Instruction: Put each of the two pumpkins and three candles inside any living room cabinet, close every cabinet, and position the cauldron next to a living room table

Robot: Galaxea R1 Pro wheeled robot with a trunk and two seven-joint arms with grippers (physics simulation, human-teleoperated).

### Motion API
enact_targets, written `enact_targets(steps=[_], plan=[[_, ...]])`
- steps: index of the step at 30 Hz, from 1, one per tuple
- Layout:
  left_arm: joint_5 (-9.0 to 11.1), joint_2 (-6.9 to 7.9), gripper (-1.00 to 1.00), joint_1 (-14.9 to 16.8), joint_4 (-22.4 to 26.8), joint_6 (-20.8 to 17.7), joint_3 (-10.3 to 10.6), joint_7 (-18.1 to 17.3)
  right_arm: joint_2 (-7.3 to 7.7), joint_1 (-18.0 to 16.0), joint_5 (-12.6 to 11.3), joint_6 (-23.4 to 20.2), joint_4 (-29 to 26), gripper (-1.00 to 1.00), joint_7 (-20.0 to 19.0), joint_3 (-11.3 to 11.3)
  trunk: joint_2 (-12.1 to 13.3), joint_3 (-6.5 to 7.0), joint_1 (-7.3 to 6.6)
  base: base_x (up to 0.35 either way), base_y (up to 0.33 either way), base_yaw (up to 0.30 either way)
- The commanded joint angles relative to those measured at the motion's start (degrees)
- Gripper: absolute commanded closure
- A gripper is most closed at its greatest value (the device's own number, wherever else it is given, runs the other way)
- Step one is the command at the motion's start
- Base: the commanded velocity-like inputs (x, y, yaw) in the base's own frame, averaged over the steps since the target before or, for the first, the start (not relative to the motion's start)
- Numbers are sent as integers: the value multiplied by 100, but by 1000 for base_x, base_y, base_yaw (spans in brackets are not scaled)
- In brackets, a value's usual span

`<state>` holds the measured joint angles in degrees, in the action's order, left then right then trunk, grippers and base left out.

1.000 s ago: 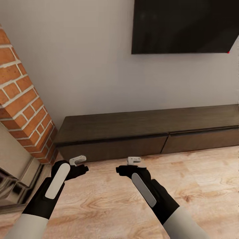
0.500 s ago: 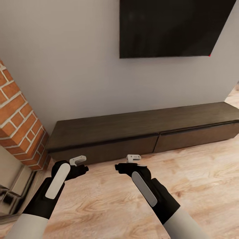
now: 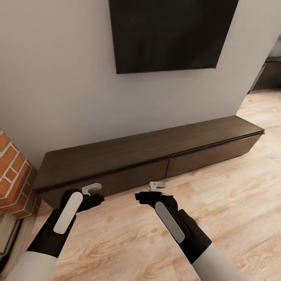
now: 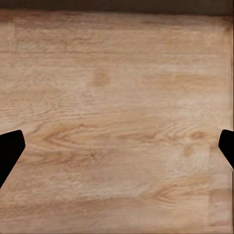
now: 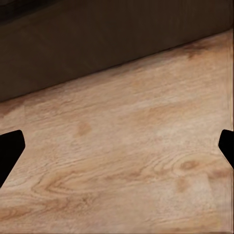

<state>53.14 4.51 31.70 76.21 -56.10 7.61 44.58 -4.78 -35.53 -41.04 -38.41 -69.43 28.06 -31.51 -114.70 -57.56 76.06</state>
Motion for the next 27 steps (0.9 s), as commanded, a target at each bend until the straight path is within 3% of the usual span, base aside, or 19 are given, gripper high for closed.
enact_targets(steps=[1, 27], plan=[[56, 7, -100, 2, 4, -6, 11, 60, 1, -6, -57, 1, -6, -100, 60, -8, 39, 14, -23, 0, 0, -280], [49, -10, -100, 2, -19, -6, 42, 69, -4, -6, -56, 9, 5, -100, 53, 2, 1082, 480, -594, 0, 0, -280]])
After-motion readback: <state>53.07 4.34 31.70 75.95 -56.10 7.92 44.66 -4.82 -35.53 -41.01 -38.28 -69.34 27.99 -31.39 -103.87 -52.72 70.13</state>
